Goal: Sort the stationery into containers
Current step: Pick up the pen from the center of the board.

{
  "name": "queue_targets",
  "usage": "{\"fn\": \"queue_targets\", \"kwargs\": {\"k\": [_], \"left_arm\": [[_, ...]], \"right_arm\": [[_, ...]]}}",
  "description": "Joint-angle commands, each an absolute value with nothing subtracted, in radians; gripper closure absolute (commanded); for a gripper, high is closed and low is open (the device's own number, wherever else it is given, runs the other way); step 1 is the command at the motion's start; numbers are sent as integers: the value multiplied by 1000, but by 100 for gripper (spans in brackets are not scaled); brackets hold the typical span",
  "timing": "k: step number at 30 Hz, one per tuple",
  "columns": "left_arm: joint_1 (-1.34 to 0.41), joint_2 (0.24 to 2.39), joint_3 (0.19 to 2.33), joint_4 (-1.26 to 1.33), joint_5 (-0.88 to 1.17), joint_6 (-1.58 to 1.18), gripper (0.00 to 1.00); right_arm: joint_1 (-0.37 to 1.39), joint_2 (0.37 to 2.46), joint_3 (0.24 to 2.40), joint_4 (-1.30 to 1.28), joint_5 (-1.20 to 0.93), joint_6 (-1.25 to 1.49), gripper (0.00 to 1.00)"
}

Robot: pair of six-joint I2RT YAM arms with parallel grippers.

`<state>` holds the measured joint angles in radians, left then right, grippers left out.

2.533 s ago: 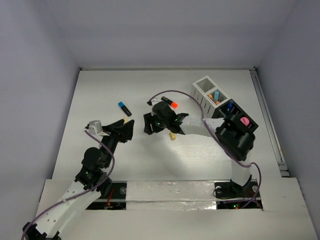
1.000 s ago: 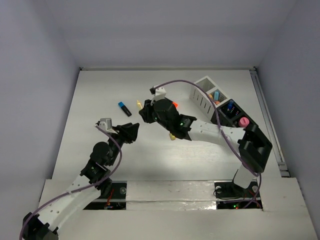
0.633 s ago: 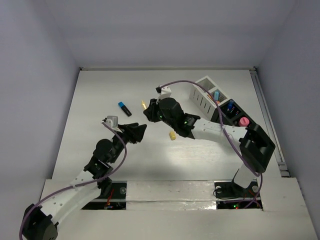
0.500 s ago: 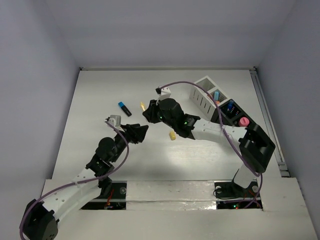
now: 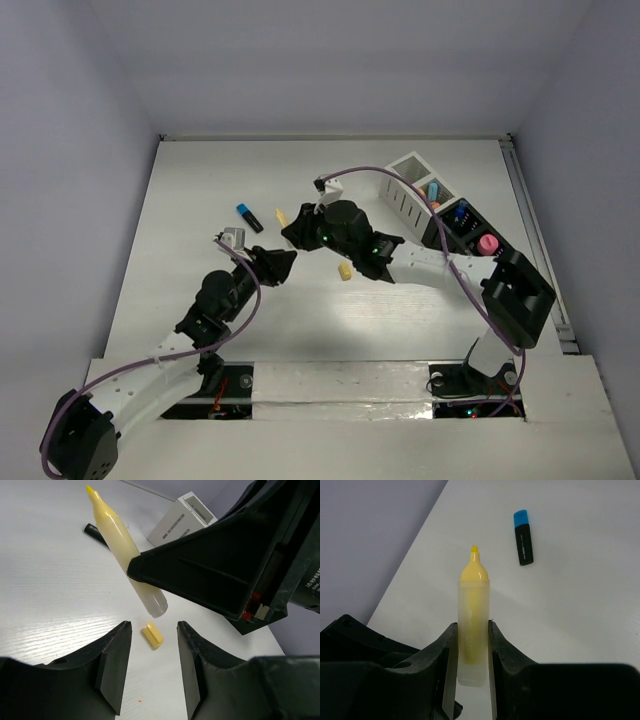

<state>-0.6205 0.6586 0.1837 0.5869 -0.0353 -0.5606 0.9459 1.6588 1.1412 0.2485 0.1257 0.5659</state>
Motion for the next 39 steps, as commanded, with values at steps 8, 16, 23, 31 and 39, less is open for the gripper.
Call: {"fn": "queue_targets", "kwargs": {"k": [8,16,23,31,39], "left_arm": [[-548,681,225,667,47,-626,60],[-518,712,221,695,101,-649,60],[-508,710,213,709,112,-660,62],[-499,703,201,721,101,-664,73],[-499,650,198,672,49,-646,87]], "right_arm": [[951,1605,1082,379,23,624,100],[951,1620,1062,437,-25,647,100],[962,1631,1035,489,-44,676,100],[989,1655,1028,546,-94,710,100],[999,1634,957,545,-100,732,100]]}}
